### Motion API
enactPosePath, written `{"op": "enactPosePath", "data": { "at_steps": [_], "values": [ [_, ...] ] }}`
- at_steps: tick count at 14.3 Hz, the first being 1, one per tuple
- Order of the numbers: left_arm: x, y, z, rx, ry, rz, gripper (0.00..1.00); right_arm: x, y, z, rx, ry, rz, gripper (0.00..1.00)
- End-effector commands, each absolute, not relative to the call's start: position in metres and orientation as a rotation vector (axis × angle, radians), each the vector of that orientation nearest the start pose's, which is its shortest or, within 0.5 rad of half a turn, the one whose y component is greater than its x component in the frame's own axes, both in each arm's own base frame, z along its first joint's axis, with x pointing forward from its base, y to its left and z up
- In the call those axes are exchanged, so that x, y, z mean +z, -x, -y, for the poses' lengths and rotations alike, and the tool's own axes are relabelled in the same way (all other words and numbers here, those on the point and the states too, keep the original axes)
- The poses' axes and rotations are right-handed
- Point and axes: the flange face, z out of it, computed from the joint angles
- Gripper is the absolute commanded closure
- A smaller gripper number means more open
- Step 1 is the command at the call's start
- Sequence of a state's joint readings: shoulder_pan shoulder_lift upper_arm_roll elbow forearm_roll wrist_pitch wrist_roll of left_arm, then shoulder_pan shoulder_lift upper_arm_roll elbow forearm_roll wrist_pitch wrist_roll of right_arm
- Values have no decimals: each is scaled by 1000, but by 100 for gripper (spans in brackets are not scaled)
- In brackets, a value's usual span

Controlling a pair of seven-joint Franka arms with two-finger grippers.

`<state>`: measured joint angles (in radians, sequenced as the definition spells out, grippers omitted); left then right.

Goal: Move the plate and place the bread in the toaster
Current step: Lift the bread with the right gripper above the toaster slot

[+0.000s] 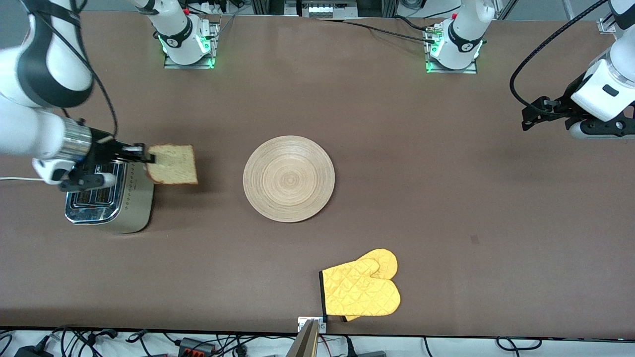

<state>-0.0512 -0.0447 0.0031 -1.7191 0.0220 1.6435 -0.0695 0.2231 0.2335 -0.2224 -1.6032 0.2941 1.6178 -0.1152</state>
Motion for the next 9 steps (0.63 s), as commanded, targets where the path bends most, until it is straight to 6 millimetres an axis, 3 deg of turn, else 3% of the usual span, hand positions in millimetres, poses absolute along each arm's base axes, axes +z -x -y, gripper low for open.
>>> {"op": "enactPosePath", "data": {
  "at_steps": [1,6,9],
  "values": [
    [592,-540,22,46,3117,33,0,515,-612,-24,406,2996,109,100],
    [592,-540,22,48,3117,33,0,541,-618,0,475,3231,126,100],
    [592,-540,22,48,3117,33,0,543,-638,11,509,3371,120,100]
  ]
}}
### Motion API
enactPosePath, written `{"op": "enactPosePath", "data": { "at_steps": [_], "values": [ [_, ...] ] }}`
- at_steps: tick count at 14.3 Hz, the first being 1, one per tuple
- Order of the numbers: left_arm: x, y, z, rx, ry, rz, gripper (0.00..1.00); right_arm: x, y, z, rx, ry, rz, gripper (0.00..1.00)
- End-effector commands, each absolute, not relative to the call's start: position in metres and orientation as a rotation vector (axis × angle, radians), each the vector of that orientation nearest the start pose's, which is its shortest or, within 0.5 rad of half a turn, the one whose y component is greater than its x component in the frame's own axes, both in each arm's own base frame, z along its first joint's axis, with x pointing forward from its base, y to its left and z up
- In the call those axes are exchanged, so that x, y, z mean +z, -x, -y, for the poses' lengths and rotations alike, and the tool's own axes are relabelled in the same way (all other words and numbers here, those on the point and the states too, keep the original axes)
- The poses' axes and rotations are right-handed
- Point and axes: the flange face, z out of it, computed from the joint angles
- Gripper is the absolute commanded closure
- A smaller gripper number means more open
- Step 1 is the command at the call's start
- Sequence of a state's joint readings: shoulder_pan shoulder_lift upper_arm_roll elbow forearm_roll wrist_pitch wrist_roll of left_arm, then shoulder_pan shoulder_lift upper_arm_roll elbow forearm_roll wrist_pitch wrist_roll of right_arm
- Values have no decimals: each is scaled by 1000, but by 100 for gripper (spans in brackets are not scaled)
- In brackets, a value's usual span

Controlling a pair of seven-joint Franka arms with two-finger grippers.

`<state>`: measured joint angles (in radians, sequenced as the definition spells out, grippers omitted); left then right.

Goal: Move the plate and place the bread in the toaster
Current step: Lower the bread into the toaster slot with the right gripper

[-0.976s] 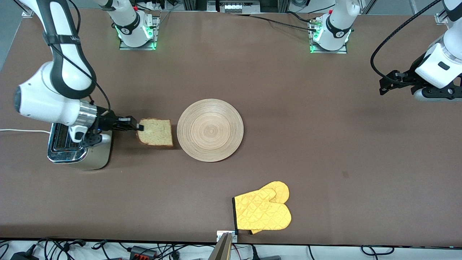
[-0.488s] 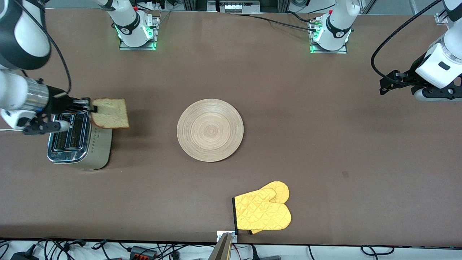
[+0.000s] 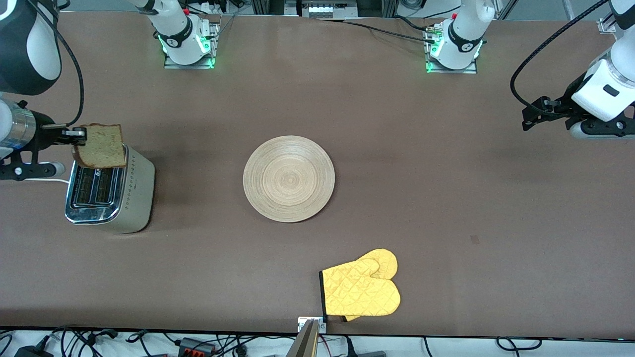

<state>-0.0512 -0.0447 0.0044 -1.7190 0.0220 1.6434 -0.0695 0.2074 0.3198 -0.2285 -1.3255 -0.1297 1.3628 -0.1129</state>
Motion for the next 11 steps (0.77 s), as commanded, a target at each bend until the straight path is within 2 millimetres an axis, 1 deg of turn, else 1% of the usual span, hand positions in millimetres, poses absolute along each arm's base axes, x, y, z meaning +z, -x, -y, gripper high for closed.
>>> {"op": "enactPosePath", "data": {
  "at_steps": [1,2,4,5,7,9,11],
  "values": [
    [592,-540,22,46,3117,33,0,539,-643,15,523,3403,152,100],
    [592,-540,22,48,3117,33,0,539,-647,17,524,3411,198,100],
    [592,-540,22,48,3117,33,0,531,-652,22,535,3407,226,100],
    [592,-540,22,48,3117,33,0,520,-658,22,544,3409,232,100],
    [592,-540,22,48,3117,33,0,506,-665,20,540,3416,247,100],
    [592,-540,22,48,3117,31,0,498,-671,18,522,3422,264,100],
    [592,-540,22,48,3117,33,0,484,-674,14,555,3417,278,100]
  ]
}}
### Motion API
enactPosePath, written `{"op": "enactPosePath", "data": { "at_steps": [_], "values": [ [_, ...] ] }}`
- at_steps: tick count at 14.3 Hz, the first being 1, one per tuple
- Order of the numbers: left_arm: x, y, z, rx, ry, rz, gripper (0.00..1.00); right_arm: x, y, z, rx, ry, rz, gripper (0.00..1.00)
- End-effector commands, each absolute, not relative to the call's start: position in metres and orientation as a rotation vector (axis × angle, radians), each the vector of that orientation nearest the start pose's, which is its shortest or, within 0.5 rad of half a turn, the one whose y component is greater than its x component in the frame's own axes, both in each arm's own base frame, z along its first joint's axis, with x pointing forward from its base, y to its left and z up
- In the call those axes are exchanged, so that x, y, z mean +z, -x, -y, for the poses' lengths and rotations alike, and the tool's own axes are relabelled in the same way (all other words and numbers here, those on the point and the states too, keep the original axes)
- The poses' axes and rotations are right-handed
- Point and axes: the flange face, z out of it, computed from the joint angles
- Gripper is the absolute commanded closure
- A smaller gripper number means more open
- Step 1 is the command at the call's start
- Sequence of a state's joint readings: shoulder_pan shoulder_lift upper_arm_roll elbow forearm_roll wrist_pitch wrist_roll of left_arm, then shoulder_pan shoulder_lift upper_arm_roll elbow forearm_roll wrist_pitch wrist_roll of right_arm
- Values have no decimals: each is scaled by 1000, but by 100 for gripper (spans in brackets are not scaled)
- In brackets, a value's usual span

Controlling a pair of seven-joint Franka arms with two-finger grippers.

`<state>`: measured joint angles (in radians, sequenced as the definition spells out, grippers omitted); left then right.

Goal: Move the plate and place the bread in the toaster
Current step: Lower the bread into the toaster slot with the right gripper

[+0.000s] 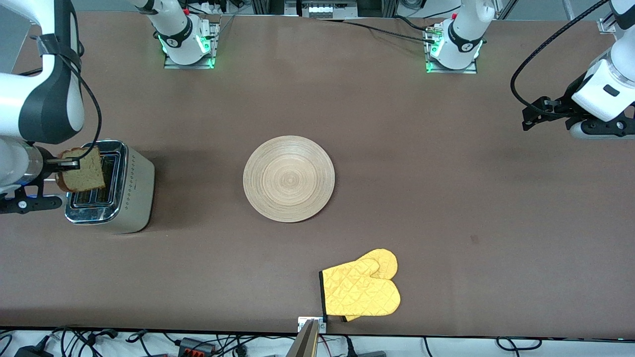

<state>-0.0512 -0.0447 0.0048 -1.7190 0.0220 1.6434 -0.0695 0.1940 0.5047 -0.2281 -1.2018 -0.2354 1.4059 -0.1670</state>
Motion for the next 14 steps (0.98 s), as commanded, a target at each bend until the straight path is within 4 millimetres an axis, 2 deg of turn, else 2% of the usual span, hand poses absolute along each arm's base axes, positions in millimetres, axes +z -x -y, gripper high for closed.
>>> {"op": "enactPosePath", "data": {
  "at_steps": [1,7,9,11,14],
  "values": [
    [592,-540,22,48,3117,33,0,476,-676,12,578,3414,282,100],
    [591,-541,22,43,3117,33,0,458,-677,14,626,3404,286,100],
    [591,-541,22,43,3117,33,0,452,-681,15,583,3412,301,100],
    [591,-541,22,43,3117,31,0,435,-681,16,557,3410,326,100],
    [591,-541,22,43,3117,31,0,432,-684,17,532,3417,332,100]
  ]
}}
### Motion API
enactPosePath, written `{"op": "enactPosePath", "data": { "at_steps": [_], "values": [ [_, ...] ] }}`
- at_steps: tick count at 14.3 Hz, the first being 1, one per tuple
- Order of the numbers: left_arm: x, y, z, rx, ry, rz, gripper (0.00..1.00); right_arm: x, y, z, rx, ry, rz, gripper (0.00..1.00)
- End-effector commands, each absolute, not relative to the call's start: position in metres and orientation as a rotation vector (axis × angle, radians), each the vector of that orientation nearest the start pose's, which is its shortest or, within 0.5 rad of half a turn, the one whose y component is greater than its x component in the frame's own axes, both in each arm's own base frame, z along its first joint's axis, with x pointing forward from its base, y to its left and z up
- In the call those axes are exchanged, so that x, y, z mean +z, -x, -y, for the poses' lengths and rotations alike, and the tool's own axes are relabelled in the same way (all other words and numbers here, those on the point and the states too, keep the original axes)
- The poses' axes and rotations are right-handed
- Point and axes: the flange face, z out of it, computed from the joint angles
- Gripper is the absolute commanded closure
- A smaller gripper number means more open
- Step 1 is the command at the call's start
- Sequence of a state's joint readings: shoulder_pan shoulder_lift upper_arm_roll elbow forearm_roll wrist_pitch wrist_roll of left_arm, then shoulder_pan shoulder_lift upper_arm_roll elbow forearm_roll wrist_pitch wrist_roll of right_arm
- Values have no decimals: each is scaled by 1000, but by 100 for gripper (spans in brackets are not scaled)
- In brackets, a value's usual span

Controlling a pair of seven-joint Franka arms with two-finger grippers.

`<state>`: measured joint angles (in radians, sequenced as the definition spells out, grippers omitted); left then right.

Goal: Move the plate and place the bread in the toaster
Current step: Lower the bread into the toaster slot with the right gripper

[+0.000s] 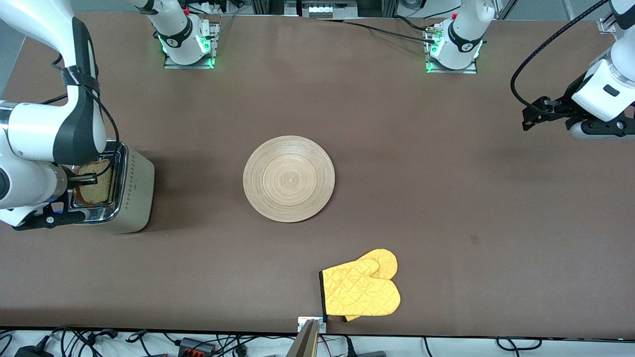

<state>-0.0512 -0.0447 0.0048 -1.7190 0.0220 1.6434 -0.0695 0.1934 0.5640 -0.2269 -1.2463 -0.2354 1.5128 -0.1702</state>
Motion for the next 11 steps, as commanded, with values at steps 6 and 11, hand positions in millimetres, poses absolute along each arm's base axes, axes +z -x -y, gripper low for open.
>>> {"op": "enactPosePath", "data": {
  "at_steps": [6,11],
  "values": [
    [591,-541,24,43,3117,26,0,429,-684,15,530,3390,320,57],
    [592,-540,25,43,3117,21,0,437,-681,8,495,3335,289,0]
  ]
}}
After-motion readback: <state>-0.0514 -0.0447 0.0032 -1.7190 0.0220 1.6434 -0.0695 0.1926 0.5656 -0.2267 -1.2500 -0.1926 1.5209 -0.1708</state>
